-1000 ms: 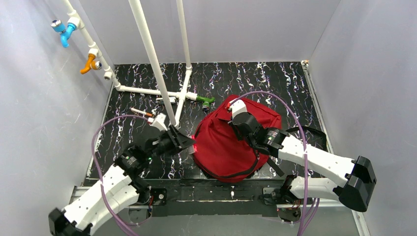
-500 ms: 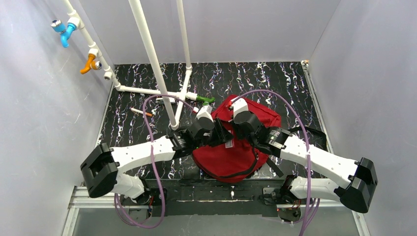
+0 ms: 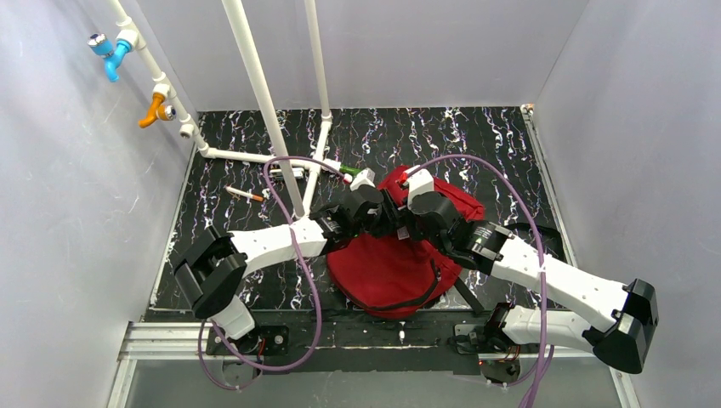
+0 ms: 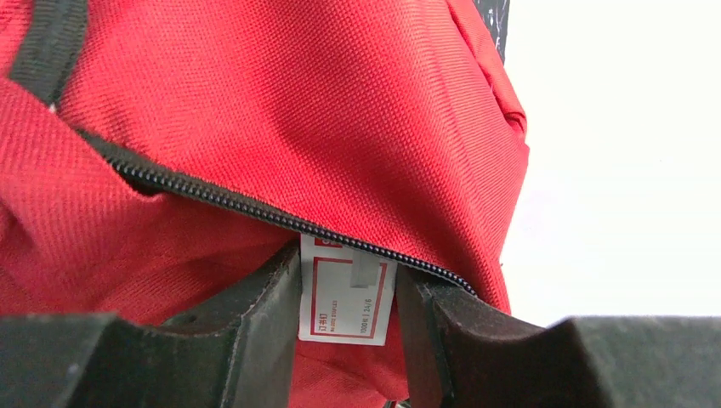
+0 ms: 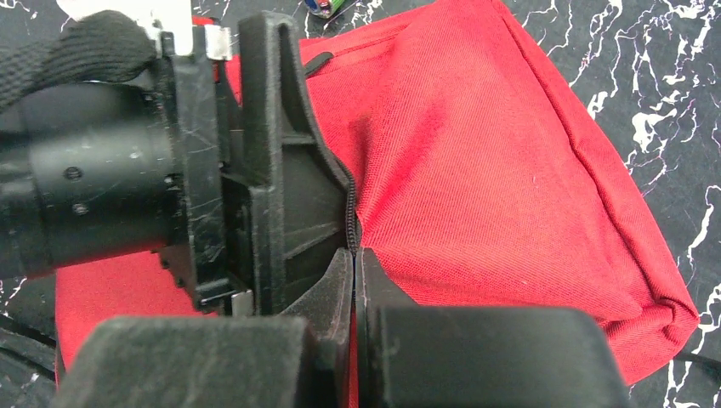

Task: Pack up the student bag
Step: Place the stationery in the student bag.

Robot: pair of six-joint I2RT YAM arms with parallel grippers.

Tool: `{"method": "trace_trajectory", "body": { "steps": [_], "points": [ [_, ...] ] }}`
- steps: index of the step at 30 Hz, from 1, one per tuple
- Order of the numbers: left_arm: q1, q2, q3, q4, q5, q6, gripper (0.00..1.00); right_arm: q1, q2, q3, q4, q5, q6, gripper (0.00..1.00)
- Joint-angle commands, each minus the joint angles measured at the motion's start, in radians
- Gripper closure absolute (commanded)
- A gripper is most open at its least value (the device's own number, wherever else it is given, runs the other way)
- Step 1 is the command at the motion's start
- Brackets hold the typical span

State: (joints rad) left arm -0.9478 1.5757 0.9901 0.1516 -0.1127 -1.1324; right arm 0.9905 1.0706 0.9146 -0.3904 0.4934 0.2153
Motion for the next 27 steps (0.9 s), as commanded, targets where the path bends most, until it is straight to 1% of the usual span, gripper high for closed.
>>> {"method": "trace_trajectory", "body": {
  "steps": [1, 8, 11, 14, 16, 21, 24, 27],
  "points": [
    [0.018, 0.034, 0.077, 0.048, 0.026, -0.023, 0.66, 0.010, -0.034, 0.025, 0.081, -0.023, 0.024, 0.99],
    [0.044, 0.117, 0.160, 0.065, 0.005, -0.046, 0.64, 0.010, -0.039, 0.017, 0.078, -0.021, 0.025, 0.99],
    [0.046, 0.144, 0.189, 0.077, -0.011, -0.076, 0.59, 0.010, -0.037, 0.013, 0.079, -0.020, 0.029, 0.99],
    [0.050, 0.158, 0.202, 0.098, -0.004, -0.102, 0.59, 0.010, -0.039, 0.015, 0.074, -0.011, 0.032, 0.99],
    [0.056, 0.141, 0.175, 0.107, -0.007, -0.161, 0.59, 0.010, -0.054, 0.019, 0.075, 0.003, 0.022, 0.99],
    [0.074, 0.087, 0.082, 0.195, 0.004, -0.259, 0.59, 0.010, -0.058, 0.013, 0.069, 0.028, -0.002, 0.99],
    [0.085, 0.084, 0.025, 0.320, 0.036, -0.356, 0.59, 0.010, -0.043, 0.010, 0.058, 0.022, 0.005, 0.99],
    [0.087, 0.093, 0.001, 0.418, 0.041, -0.433, 0.57, 0.010, -0.047, 0.001, 0.058, 0.007, 0.014, 0.99]
  ]
}}
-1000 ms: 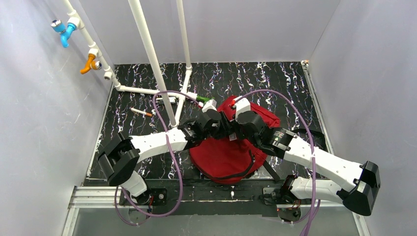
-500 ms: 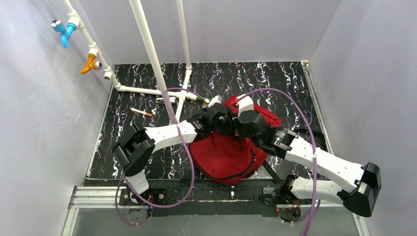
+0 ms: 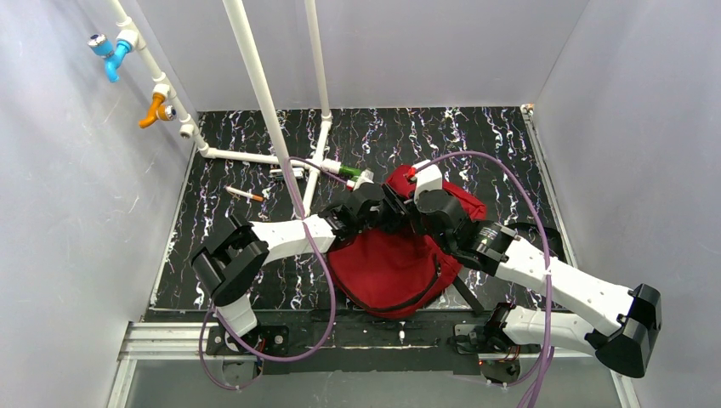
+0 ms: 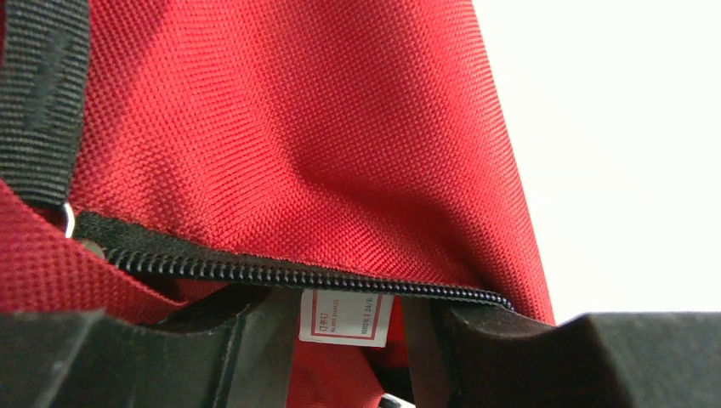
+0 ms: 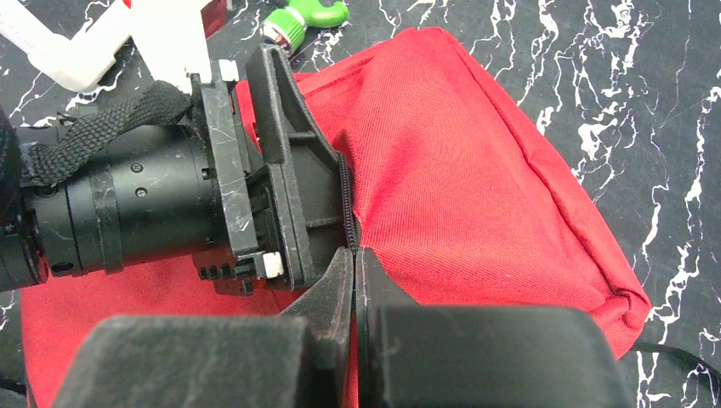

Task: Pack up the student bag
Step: Place the stationery in the student bag, then pick up the stationery from the center of the board.

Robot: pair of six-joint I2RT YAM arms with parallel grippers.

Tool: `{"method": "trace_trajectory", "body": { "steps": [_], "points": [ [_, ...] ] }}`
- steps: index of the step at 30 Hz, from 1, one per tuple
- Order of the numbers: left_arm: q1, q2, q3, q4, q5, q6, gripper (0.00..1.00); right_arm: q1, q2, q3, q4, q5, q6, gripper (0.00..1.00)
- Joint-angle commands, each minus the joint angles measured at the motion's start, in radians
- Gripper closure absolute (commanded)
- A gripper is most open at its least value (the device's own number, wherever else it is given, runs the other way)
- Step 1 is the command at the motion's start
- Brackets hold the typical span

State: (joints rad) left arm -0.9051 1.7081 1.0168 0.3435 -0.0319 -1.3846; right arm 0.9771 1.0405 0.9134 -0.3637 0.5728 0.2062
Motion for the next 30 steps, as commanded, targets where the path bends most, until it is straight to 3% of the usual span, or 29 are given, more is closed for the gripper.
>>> {"method": "trace_trajectory", "body": {
  "steps": [1, 6, 11, 13, 16, 24, 30],
  "points": [
    [0.046, -0.036, -0.028, 0.240, -0.045, -0.198, 0.55, 0.023, -0.023, -0.001, 0.030, -0.073, 0.025, 0.99],
    [0.045, -0.027, -0.033, 0.264, -0.091, -0.222, 0.49, 0.023, -0.039, -0.005, 0.015, -0.064, 0.027, 0.99],
    [0.044, -0.012, -0.061, 0.300, -0.125, -0.259, 0.30, 0.023, -0.040, -0.008, 0.011, -0.063, 0.026, 0.99],
    [0.044, -0.023, -0.074, 0.319, -0.107, -0.211, 0.26, 0.023, -0.039, -0.009, 0.010, -0.062, 0.027, 0.99],
    [0.040, -0.055, -0.093, 0.310, -0.040, -0.122, 0.10, 0.023, -0.039, -0.008, 0.010, -0.061, 0.026, 0.99],
    [0.012, -0.192, -0.247, 0.178, 0.087, 0.076, 0.20, 0.023, -0.033, -0.016, 0.008, -0.053, 0.013, 0.99],
    [-0.014, -0.374, -0.306, -0.096, 0.094, 0.369, 0.18, 0.023, -0.034, -0.010, -0.025, -0.024, 0.001, 0.99]
  ]
}}
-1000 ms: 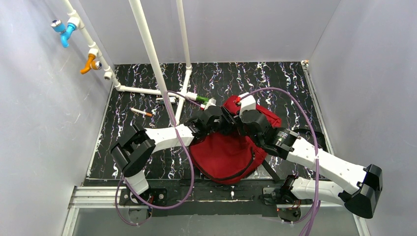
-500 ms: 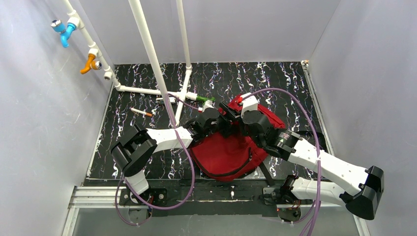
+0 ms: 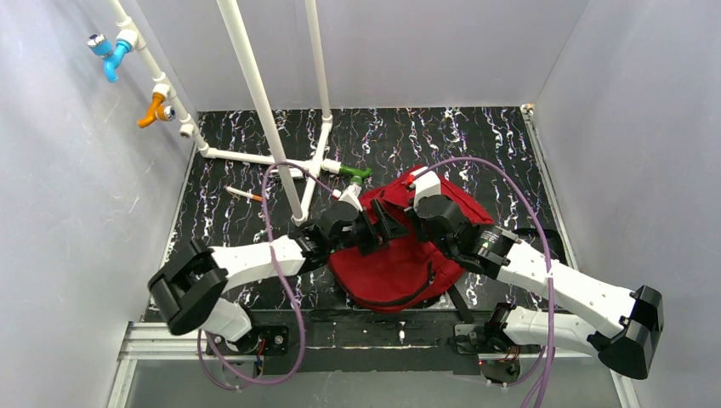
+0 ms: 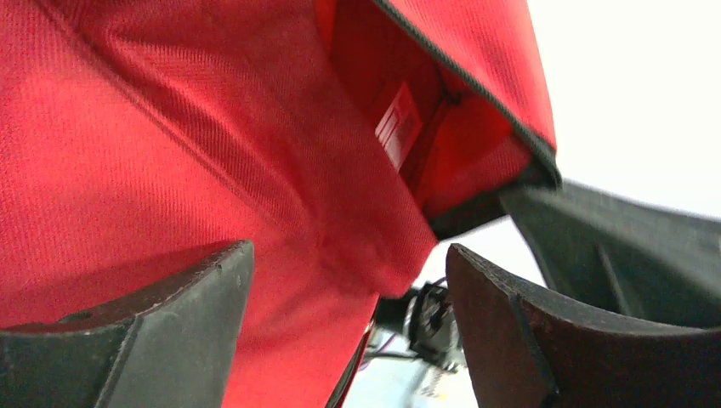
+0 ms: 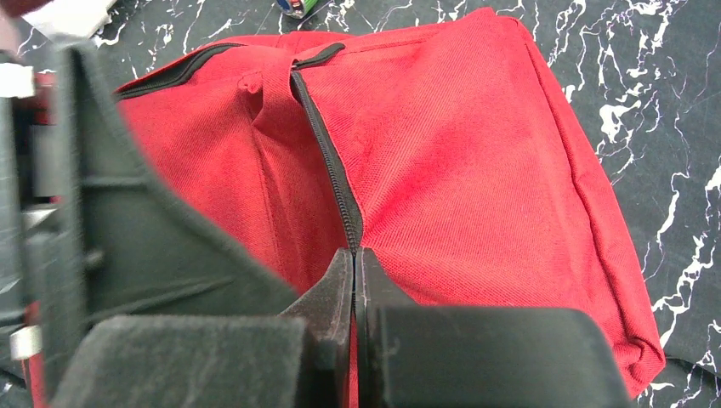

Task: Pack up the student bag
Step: Pick up the stationery from the center of the board.

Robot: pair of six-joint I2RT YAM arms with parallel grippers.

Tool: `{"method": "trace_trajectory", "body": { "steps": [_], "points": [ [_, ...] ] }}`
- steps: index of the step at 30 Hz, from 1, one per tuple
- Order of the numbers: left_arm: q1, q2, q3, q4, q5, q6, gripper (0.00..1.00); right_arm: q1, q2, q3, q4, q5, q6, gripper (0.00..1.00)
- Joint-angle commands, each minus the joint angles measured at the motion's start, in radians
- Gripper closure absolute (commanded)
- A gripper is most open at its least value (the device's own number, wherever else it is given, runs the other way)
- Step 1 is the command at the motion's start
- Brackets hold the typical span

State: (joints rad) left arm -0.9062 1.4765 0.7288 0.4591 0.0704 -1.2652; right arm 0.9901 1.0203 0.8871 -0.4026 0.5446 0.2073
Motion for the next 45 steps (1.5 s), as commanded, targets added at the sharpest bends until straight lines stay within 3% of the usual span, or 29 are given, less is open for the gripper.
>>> {"method": "trace_trajectory", "body": {
  "steps": [1, 7, 11, 14, 15, 17, 22, 26, 29, 33, 37, 41, 45],
  "points": [
    [-0.017, -0.176, -0.018, -0.276, -0.021, 0.298, 0.18, 0.010, -0.012, 0.016, 0.008, 0.009, 0.000, 0.99],
    [-0.019, -0.319, 0.049, -0.786, -0.176, 0.550, 0.11, 0.010, -0.001, 0.010, -0.022, 0.026, 0.003, 0.99],
    [-0.019, -0.435, 0.016, -0.862, -0.115, 0.649, 0.13, 0.010, 0.020, 0.016, -0.030, 0.013, 0.007, 0.99],
    [-0.016, -0.600, -0.038, -0.924, -0.230, 0.671, 0.09, 0.010, 0.036, 0.033, -0.041, 0.018, 0.007, 0.98],
    [-0.013, -0.647, -0.037, -0.965, -0.265, 0.674, 0.03, 0.010, 0.040, 0.037, -0.043, 0.022, 0.007, 0.95],
    [0.003, -0.709, -0.008, -1.049, -0.344, 0.699, 0.02, 0.010, 0.047, 0.043, -0.050, 0.029, 0.003, 0.88],
    [0.092, -0.677, 0.144, -1.278, -0.412, 0.766, 0.02, 0.010, 0.069, 0.063, -0.068, 0.026, -0.032, 0.73],
    [0.137, -0.665, 0.191, -1.358, -0.506, 0.777, 0.02, 0.012, 0.107, 0.094, -0.107, 0.047, -0.067, 0.51],
    [0.230, -0.687, 0.195, -1.382, -0.534, 0.752, 0.02, 0.022, 0.137, 0.113, -0.124, 0.109, -0.080, 0.45],
    [0.464, -0.667, 0.206, -1.362, -0.454, 0.777, 0.02, 0.037, 0.178, 0.123, -0.132, 0.190, -0.097, 0.49],
    [0.725, -0.621, 0.199, -1.241, -0.286, 0.759, 0.02, 0.041, 0.203, 0.115, -0.106, 0.194, -0.123, 0.66],
    [1.017, -0.510, 0.176, -1.084, 0.064, 0.620, 0.02, 0.041, 0.195, 0.107, -0.084, 0.162, -0.129, 0.80],
    [1.158, -0.382, 0.130, -0.874, 0.230, 0.453, 0.02, 0.041, 0.160, 0.070, -0.051, 0.152, -0.128, 0.92]
  ]
}}
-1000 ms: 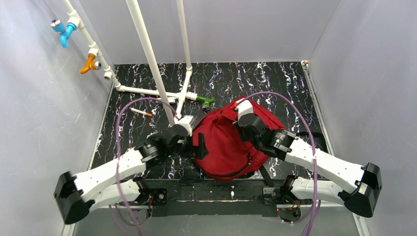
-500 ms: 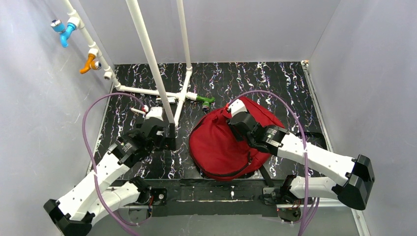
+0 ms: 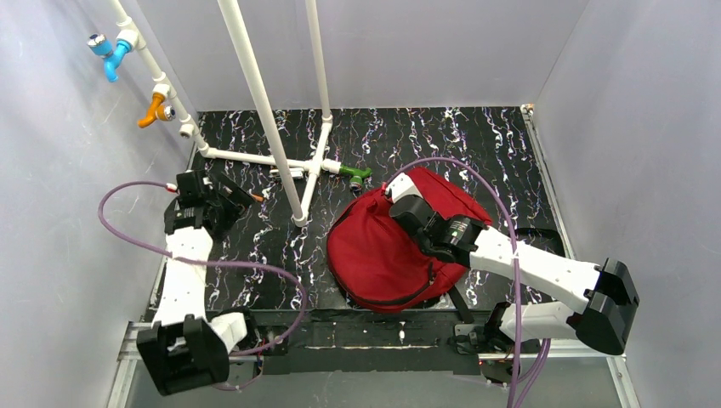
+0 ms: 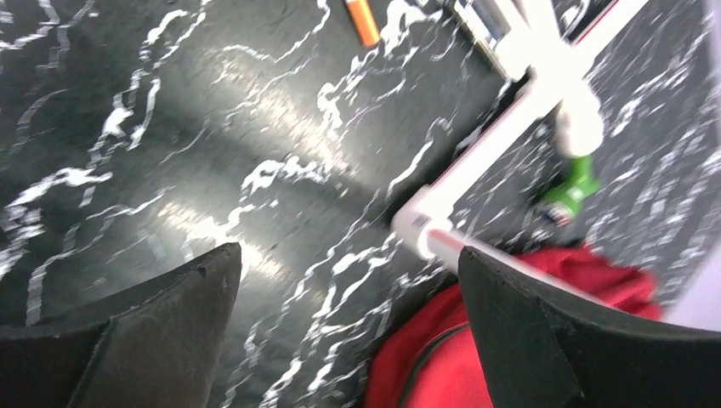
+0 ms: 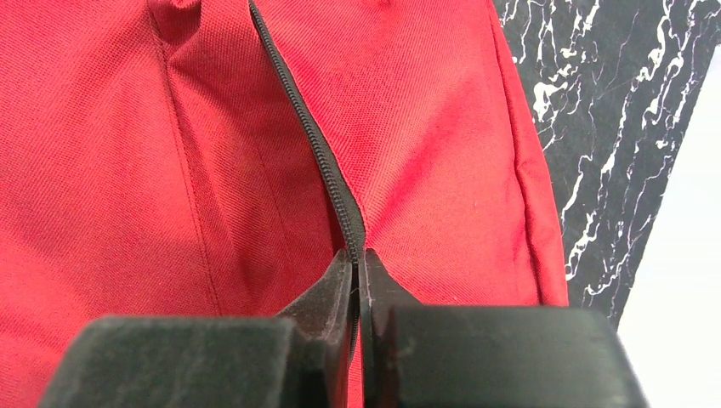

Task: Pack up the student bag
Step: Pick up the stationery from the center of the board.

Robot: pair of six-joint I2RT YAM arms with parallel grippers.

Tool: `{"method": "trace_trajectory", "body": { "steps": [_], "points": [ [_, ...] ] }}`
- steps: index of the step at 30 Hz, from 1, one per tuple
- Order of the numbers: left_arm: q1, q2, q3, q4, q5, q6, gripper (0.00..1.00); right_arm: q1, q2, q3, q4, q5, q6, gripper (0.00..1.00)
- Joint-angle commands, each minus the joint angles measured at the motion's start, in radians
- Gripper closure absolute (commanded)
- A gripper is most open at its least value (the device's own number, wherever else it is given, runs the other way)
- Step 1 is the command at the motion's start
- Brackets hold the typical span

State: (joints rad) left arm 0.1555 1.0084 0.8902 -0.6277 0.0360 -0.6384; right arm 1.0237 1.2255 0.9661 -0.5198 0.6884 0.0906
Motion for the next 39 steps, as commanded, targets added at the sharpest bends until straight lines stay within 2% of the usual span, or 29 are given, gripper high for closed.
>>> {"method": "trace_trajectory", "body": {
  "steps": [1, 3, 5, 10, 16, 19, 23, 24, 26, 31, 32, 35, 37, 39],
  "points": [
    [0.114, 0.125, -0.035, 0.264, 0.288, -0.218, 0.02, 0.007, -0.054, -0.020, 0.076, 0.005, -0.011, 0.94],
    [0.125, 0.214, -0.023, 0.335, 0.290, -0.303, 0.02, 0.008, -0.071, -0.042, 0.095, -0.003, -0.012, 0.96],
    [0.124, 0.345, 0.031, 0.320, 0.250, -0.375, 0.09, 0.007, -0.081, -0.058, 0.110, -0.013, -0.012, 0.98],
    [0.106, 0.620, 0.269, 0.138, 0.143, -0.431, 0.17, 0.007, -0.086, -0.061, 0.122, -0.024, -0.015, 0.99],
    [0.060, 0.822, 0.451, 0.069, 0.025, -0.483, 0.18, 0.007, -0.095, -0.067, 0.138, -0.035, -0.015, 0.99],
    [0.028, 0.933, 0.600, -0.093, -0.098, -0.499, 0.19, 0.007, -0.093, -0.064, 0.132, -0.033, -0.015, 0.99],
    [0.001, 1.020, 0.687, -0.139, -0.143, -0.517, 0.22, 0.007, -0.095, -0.064, 0.131, -0.029, -0.021, 0.99],
    [0.000, 1.034, 0.698, -0.166, -0.158, -0.532, 0.29, 0.007, -0.094, -0.063, 0.129, -0.030, -0.021, 0.99],
    [-0.004, 1.060, 0.718, -0.229, -0.183, -0.567, 0.35, 0.007, -0.094, -0.060, 0.127, -0.031, -0.021, 0.99],
    [-0.002, 1.120, 0.724, -0.231, -0.174, -0.560, 0.39, 0.007, -0.092, -0.053, 0.132, -0.040, -0.020, 0.99],
    [-0.003, 1.126, 0.721, -0.229, -0.173, -0.555, 0.43, 0.007, -0.089, -0.050, 0.130, -0.042, -0.020, 0.99],
    [0.000, 1.132, 0.698, -0.223, -0.146, -0.544, 0.74, 0.007, -0.084, -0.038, 0.116, -0.043, -0.019, 0.99],
    [0.000, 1.114, 0.673, -0.217, -0.147, -0.537, 0.88, 0.007, -0.087, -0.037, 0.112, -0.038, -0.019, 0.99],
    [0.001, 1.085, 0.653, -0.213, -0.160, -0.522, 0.94, 0.007, -0.088, -0.038, 0.115, -0.039, -0.019, 0.99]
  ]
}}
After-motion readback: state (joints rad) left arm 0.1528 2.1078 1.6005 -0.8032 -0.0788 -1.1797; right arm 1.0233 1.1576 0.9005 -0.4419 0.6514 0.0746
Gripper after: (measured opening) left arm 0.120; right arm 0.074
